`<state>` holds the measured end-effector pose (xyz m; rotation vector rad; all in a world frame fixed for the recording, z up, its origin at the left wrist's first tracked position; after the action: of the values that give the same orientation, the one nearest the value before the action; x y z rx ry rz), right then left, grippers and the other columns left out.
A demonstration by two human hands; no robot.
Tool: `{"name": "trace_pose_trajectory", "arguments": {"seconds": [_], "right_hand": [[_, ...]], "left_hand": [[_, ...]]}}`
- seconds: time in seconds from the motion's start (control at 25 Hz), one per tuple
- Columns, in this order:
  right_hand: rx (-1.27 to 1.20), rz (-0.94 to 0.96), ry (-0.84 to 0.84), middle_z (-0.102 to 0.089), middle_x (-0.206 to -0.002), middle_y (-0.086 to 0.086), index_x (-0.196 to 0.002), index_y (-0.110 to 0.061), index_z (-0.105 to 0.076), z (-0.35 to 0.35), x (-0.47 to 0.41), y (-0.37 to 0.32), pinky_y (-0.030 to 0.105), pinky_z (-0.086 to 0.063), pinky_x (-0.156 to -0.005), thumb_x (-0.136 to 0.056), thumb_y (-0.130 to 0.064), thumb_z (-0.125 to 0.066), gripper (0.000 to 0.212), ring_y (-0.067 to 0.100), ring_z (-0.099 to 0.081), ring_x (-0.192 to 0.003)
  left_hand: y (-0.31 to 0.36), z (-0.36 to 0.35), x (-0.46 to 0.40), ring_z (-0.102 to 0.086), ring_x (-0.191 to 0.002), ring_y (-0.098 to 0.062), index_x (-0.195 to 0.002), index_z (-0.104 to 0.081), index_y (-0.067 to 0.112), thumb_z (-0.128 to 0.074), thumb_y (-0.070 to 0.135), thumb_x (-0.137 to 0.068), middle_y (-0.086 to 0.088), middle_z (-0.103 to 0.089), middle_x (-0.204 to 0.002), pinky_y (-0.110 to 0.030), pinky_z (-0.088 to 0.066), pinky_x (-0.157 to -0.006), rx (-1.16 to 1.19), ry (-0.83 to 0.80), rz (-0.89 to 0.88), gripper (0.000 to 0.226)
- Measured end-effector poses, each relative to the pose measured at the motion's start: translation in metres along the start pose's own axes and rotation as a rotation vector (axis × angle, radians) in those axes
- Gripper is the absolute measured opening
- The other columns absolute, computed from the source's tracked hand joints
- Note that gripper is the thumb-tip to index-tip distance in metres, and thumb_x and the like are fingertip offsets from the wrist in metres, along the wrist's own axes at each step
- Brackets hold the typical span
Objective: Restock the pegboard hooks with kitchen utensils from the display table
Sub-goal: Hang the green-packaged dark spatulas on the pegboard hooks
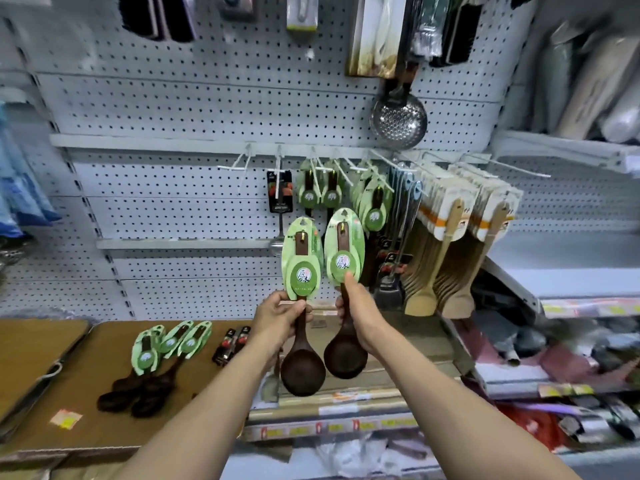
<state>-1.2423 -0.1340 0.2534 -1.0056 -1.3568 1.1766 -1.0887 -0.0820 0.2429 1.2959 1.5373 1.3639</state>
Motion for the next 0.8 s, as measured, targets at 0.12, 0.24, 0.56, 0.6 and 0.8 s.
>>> {"name": "trace_pose_trajectory", "arguments": {"seconds": [0.12, 0.24, 0.56, 0.6, 0.8], "right_hand": [[0.081, 0.066, 0.012, -0.054, -0.068, -0.001, -0.104, -0.012, -0.05, 0.017, -0.008, -0.006, 0.023, -0.035, -0.044, -0.1, -0.057, -0.036, 0.047, 0.011, -0.047, -0.052], [0.036, 0.163, 0.03, -0.056, -0.071, 0.004, -0.105, -0.008, -0.047, 0.028, -0.017, -0.016, 0.021, -0.039, -0.042, -0.103, -0.044, -0.044, 0.036, 0.012, -0.05, -0.052], [-0.071, 0.228, 0.054, -0.066, -0.08, 0.005, -0.107, -0.007, -0.063, 0.034, -0.049, -0.032, 0.032, -0.052, -0.069, -0.099, -0.031, -0.057, 0.026, 0.014, -0.061, -0.071], [-0.066, 0.224, 0.056, -0.067, -0.081, 0.005, -0.107, -0.007, -0.063, 0.035, -0.053, -0.033, 0.032, -0.053, -0.07, -0.099, -0.032, -0.057, 0.027, 0.014, -0.062, -0.072], [-0.097, 0.193, 0.041, -0.066, -0.081, 0.005, -0.106, -0.008, -0.063, 0.034, -0.073, -0.028, 0.031, -0.053, -0.068, -0.099, -0.033, -0.058, 0.026, 0.015, -0.061, -0.073]], "left_hand": [[0.002, -0.015, -0.001, -0.072, -0.071, -0.023, -0.094, -0.057, 0.007, -0.061, 0.002, -0.091, -0.019, -0.072, -0.087, -0.023, -0.055, -0.054, 0.006, 0.036, -0.007, 0.007], [0.007, -0.024, -0.006, -0.072, -0.075, -0.026, -0.096, -0.058, 0.006, -0.061, 0.002, -0.091, -0.019, -0.073, -0.087, -0.028, -0.06, -0.065, -0.005, 0.059, -0.029, 0.007], [0.006, -0.029, -0.029, -0.073, -0.085, -0.029, -0.102, -0.06, 0.005, -0.064, 0.004, -0.09, -0.019, -0.074, -0.09, -0.041, -0.058, -0.082, 0.003, 0.057, -0.028, 0.012], [0.006, -0.029, -0.033, -0.073, -0.087, -0.029, -0.102, -0.06, 0.005, -0.064, 0.004, -0.09, -0.018, -0.075, -0.09, -0.042, -0.058, -0.083, 0.001, 0.058, -0.028, 0.012], [0.0, -0.021, -0.05, -0.071, -0.093, -0.03, -0.1, -0.061, 0.006, -0.063, 0.003, -0.09, -0.017, -0.075, -0.089, -0.045, -0.055, -0.089, 0.0, 0.07, -0.01, 0.011]]}}
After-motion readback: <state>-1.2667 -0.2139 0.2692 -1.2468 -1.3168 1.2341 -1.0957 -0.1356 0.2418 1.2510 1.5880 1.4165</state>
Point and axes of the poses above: each hand's wrist, its own x-axis away from the middle knuckle, its own z-axis out of the back of the hand, y = z × x, the point moved 2 cm from there along -x, towards the middle knuckle
